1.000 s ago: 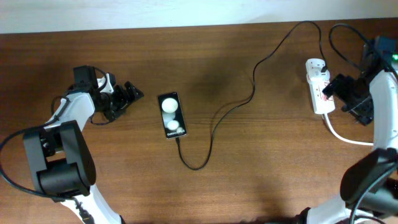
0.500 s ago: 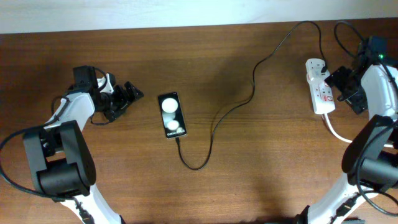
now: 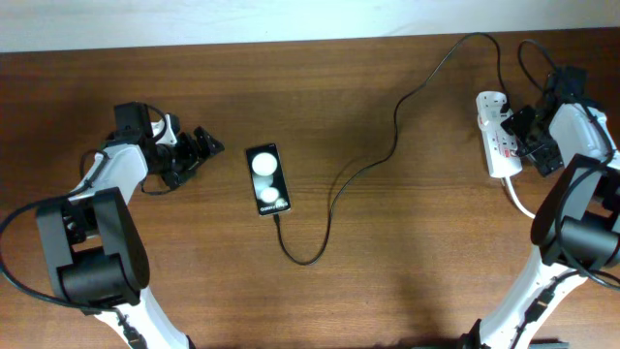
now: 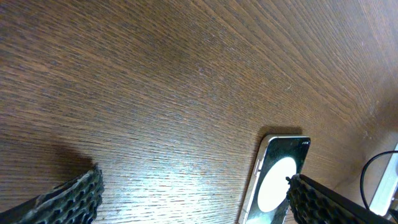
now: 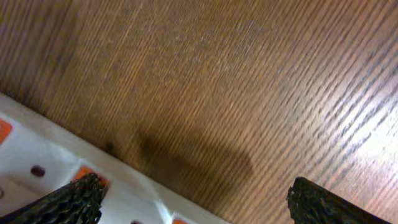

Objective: Plug charger to phone and switch on socket

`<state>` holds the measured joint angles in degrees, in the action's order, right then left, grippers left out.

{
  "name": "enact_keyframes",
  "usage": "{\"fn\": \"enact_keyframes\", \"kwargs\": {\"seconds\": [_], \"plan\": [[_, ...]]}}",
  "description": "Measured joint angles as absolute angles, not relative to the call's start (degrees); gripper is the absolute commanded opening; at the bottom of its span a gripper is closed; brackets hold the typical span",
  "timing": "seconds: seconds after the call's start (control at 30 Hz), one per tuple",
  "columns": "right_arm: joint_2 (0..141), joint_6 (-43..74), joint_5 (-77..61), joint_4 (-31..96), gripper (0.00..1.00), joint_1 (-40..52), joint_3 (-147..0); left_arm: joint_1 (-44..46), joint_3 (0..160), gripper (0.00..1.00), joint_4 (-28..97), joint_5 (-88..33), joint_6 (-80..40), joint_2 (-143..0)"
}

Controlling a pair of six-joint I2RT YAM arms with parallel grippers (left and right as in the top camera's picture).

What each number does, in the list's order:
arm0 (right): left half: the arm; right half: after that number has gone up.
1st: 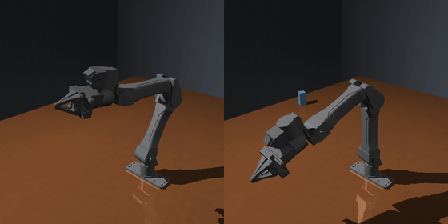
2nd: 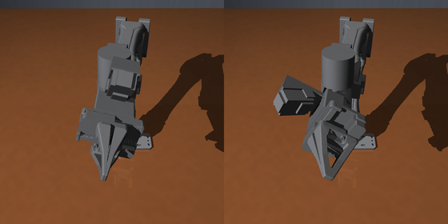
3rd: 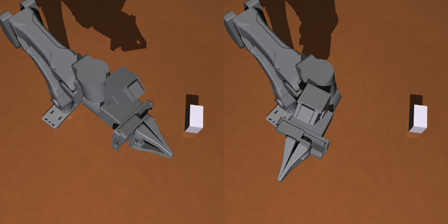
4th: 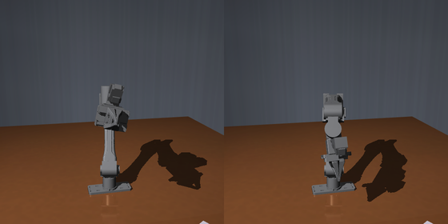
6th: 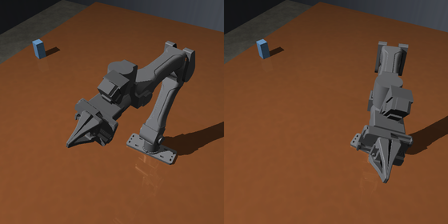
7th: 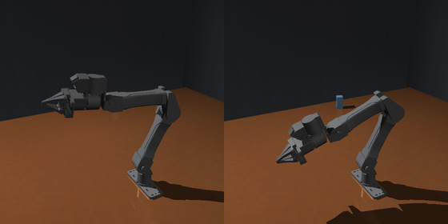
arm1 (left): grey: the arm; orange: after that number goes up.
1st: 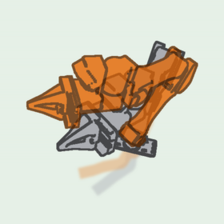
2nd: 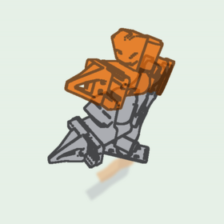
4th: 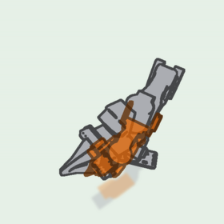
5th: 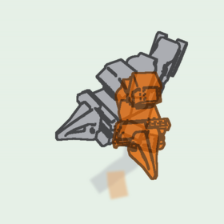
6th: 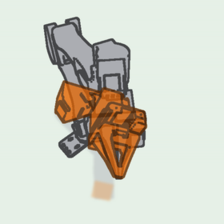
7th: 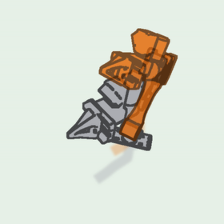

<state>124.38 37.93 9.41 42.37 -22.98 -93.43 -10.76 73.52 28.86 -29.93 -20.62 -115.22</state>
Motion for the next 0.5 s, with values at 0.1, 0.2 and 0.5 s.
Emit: {"fn": "enact_keyframes", "kwargs": {"seconds": [0.1,0.2,0.5], "plan": [[125.3,38.3,9.2,40.1,0.99,-23.5,-93.4,-10.8,73.5,0.99,28.9,-29.9,-20.6,-115.2],[125.7,38.7,8.4,38.9,0.99,-23.6,-93.4,-10.8,73.5,0.99,28.9,-29.9,-20.6,-115.2],[125.7,39.2,4.2,41.3,0.99,-24.5,-94.1,-10.8,73.5,0.99,28.9,-29.9,-20.6,-115.2]]}}
